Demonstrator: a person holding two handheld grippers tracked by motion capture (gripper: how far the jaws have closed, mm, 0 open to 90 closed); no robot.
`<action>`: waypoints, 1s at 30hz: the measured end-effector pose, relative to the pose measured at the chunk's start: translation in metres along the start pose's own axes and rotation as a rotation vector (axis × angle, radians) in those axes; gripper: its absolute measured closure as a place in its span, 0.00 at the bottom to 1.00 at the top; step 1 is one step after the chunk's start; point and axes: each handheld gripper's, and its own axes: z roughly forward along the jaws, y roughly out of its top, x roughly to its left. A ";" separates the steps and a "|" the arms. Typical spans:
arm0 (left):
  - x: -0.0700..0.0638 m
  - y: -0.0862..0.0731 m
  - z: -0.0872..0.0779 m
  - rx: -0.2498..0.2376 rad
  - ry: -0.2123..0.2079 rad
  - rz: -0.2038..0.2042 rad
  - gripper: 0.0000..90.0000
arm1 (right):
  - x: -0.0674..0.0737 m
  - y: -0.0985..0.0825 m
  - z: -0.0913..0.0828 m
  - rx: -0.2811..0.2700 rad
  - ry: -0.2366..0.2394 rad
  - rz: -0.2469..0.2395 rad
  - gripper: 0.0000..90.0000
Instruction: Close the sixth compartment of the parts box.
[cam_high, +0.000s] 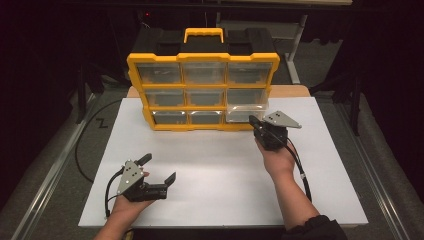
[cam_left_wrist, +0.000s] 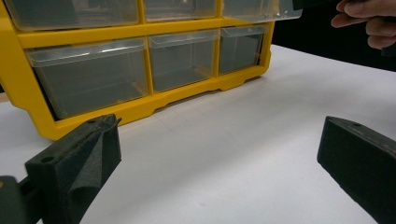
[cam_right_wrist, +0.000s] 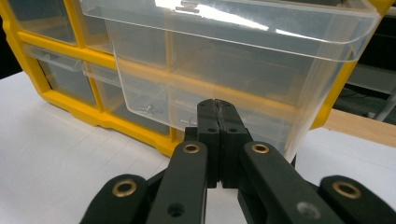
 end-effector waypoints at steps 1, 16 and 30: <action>0.000 0.000 0.000 -0.001 0.000 0.000 0.00 | 0.000 0.001 0.001 0.004 0.000 0.000 1.00; 0.000 0.000 -0.001 -0.006 -0.001 -0.002 0.00 | -0.003 0.008 0.013 0.010 -0.025 -0.021 1.00; 0.000 0.000 -0.001 -0.009 -0.004 -0.004 0.00 | -0.005 0.015 0.020 0.009 -0.040 -0.024 1.00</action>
